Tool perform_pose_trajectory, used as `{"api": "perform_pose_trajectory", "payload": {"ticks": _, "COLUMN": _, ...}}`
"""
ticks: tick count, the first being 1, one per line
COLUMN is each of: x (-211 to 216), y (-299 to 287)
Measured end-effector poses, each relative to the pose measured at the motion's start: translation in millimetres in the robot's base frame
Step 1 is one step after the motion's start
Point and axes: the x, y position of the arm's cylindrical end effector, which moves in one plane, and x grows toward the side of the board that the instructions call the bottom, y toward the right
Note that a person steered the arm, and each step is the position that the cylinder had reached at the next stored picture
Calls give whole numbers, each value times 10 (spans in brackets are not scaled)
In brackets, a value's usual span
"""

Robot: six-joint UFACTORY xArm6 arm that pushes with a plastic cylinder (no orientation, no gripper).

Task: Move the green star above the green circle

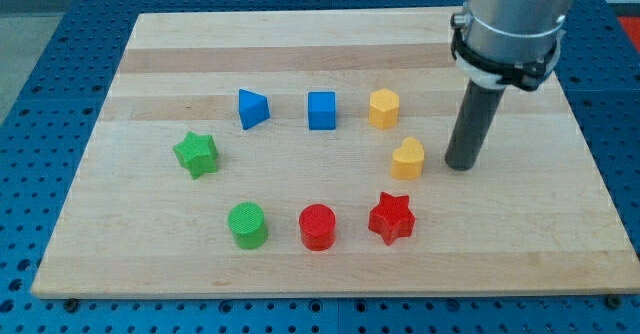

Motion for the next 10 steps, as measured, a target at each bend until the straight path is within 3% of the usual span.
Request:
{"api": "perform_pose_trajectory", "payload": {"ticks": 4, "x": -17, "y": -415}}
{"api": "perform_pose_trajectory", "payload": {"ticks": 7, "x": -17, "y": -310}}
{"api": "perform_pose_trajectory", "payload": {"ticks": 8, "x": -470, "y": -51}}
{"api": "perform_pose_trajectory", "payload": {"ticks": 10, "x": -1915, "y": -251}}
